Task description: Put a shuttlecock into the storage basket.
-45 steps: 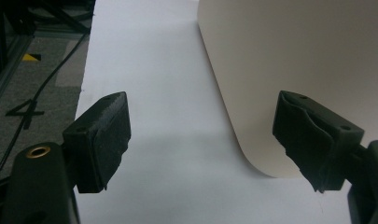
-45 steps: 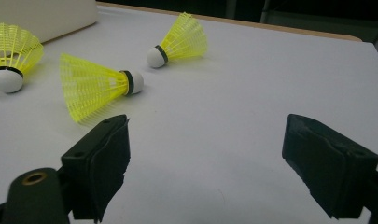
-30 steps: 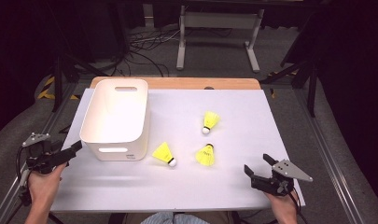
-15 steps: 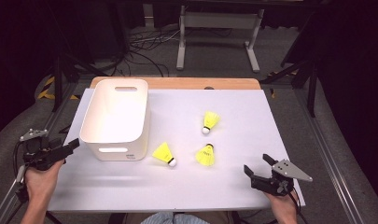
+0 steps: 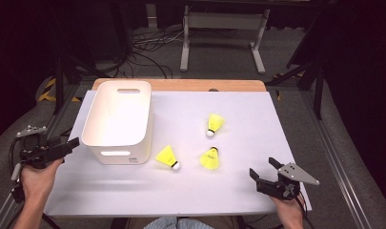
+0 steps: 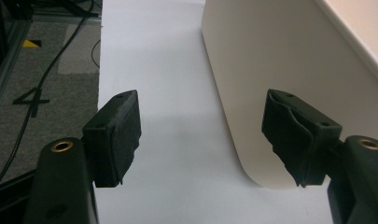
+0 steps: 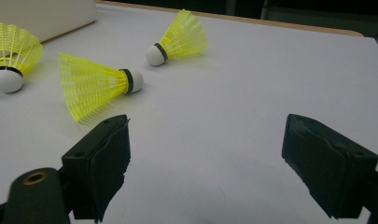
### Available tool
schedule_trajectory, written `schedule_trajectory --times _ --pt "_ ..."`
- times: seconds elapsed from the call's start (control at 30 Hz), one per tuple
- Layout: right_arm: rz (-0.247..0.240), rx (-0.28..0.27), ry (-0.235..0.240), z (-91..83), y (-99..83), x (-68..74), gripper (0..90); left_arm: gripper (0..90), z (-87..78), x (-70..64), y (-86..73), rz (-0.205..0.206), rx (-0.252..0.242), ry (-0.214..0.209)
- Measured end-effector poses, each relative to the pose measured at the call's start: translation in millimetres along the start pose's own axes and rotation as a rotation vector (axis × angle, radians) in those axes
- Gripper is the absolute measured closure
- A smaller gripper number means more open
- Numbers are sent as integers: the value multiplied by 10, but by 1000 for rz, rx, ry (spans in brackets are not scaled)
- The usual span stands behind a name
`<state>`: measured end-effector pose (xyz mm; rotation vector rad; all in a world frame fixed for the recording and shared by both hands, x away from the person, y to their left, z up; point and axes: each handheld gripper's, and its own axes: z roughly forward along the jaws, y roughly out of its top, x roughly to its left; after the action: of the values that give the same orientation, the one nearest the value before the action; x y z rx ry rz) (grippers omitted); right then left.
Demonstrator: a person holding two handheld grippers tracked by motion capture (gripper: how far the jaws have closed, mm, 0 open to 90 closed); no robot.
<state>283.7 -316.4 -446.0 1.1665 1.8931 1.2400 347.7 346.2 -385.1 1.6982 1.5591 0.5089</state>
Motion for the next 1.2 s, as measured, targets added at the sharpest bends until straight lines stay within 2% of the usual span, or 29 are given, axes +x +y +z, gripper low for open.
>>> schedule_trajectory --times 0.47,0.97,1.2 --pt "43 33 -3 1 15 -19 155 287 -88 -18 133 13 -7 -1" --pt "53 48 4 6 21 -24 157 292 -156 -77 276 19 -18 -16" --pt "50 50 6 8 20 -21 157 299 -163 -140 336 52 -11 -26"
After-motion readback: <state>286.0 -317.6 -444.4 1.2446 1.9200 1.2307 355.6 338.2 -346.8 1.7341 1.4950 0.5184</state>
